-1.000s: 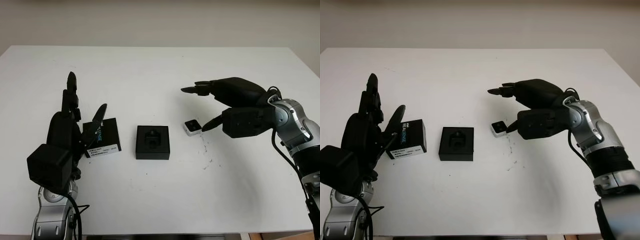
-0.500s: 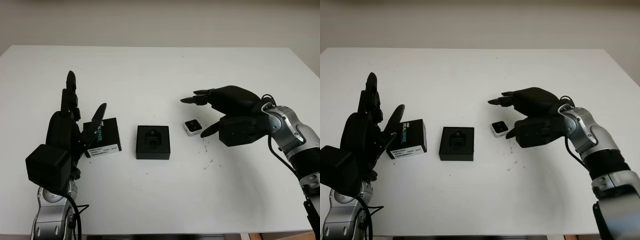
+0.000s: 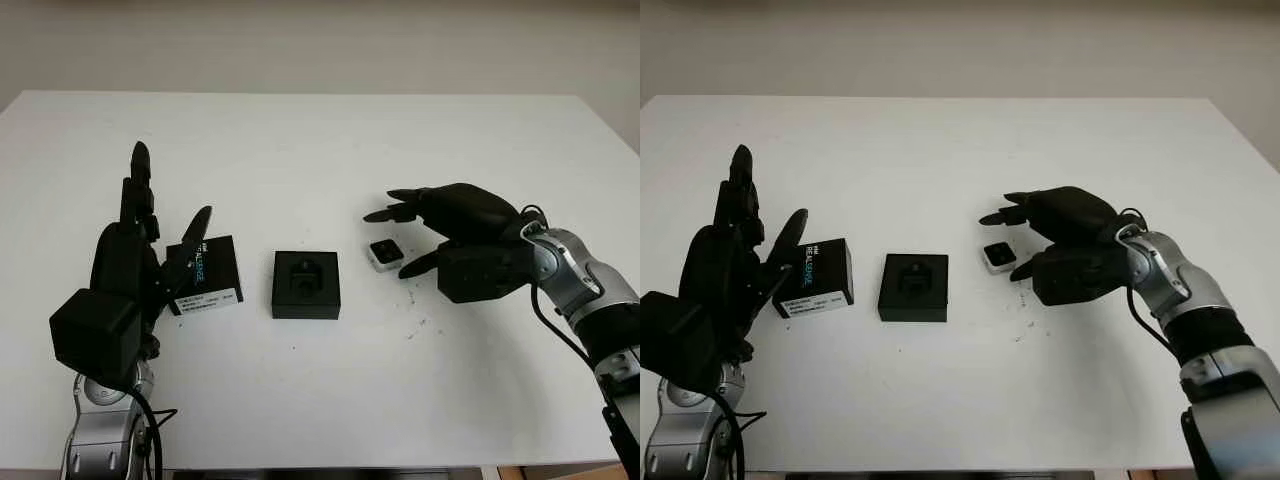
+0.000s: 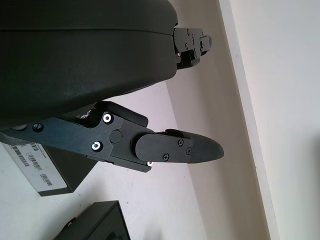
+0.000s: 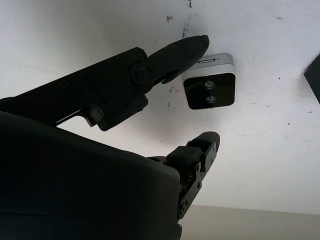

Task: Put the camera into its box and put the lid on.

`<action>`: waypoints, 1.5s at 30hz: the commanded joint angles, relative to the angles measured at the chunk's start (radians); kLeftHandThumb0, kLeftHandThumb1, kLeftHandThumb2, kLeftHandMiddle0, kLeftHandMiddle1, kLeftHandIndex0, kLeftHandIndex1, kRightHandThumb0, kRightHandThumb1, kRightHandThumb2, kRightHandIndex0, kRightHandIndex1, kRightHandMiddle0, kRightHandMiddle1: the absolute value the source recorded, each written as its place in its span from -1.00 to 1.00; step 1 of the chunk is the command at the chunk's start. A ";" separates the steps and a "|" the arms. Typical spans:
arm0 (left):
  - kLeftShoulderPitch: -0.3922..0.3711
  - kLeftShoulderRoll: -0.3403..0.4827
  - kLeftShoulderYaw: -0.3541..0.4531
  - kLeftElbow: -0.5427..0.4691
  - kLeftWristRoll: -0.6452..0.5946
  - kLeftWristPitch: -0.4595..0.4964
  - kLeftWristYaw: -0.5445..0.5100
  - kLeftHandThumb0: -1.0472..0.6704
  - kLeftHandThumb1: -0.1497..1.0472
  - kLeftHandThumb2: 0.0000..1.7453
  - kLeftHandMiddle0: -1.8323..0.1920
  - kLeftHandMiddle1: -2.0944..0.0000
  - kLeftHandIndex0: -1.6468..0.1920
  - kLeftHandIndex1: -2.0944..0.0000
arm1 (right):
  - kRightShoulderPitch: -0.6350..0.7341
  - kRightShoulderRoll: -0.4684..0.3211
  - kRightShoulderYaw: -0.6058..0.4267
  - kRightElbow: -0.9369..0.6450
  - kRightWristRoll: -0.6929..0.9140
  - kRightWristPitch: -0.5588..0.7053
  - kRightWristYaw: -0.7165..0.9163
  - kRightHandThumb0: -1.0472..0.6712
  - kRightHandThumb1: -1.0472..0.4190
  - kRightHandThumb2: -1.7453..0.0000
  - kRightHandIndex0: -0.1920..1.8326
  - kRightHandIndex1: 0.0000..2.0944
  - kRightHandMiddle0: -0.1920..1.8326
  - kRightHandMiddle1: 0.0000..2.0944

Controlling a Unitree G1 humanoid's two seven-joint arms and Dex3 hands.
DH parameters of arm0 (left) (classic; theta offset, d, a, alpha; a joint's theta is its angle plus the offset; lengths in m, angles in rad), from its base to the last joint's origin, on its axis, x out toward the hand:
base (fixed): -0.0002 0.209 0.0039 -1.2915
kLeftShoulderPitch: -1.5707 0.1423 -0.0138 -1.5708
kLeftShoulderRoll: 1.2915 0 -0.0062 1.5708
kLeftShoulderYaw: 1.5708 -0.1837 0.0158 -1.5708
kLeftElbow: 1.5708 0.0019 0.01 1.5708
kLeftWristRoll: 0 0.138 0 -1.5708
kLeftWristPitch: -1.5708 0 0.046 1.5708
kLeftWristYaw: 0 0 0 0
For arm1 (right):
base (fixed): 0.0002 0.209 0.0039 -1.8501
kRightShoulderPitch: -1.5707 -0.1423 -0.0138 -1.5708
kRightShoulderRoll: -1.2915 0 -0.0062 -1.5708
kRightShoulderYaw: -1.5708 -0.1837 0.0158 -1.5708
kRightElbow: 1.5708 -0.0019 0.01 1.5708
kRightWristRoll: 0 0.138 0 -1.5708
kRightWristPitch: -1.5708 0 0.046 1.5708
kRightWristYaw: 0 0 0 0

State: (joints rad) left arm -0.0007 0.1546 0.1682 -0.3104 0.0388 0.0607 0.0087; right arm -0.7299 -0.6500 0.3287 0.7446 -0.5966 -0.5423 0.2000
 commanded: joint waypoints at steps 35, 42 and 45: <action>-0.004 0.003 -0.003 -0.004 0.008 0.010 0.002 -0.41 1.00 -0.69 0.91 0.95 0.88 0.94 | 0.058 0.109 -0.037 0.218 0.144 -0.008 -0.042 -0.34 -0.78 0.94 -0.47 -0.94 -0.16 -0.66; -0.009 0.000 -0.003 0.002 0.012 0.010 0.007 -0.40 1.00 -0.68 0.92 0.95 0.88 0.95 | 0.063 0.110 -0.048 0.210 0.178 -0.003 0.004 -0.35 -0.79 0.94 -0.48 -0.95 -0.19 -0.62; -0.011 0.001 -0.002 0.004 0.009 0.007 0.004 -0.39 1.00 -0.68 0.93 0.95 0.89 0.95 | 0.060 0.111 -0.054 0.213 0.183 -0.014 0.010 -0.35 -0.79 0.94 -0.48 -0.95 -0.23 -0.47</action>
State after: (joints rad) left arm -0.0009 0.1542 0.1666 -0.3101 0.0482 0.0707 0.0111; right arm -0.6908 -0.5555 0.2667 0.9533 -0.4160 -0.5511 0.1994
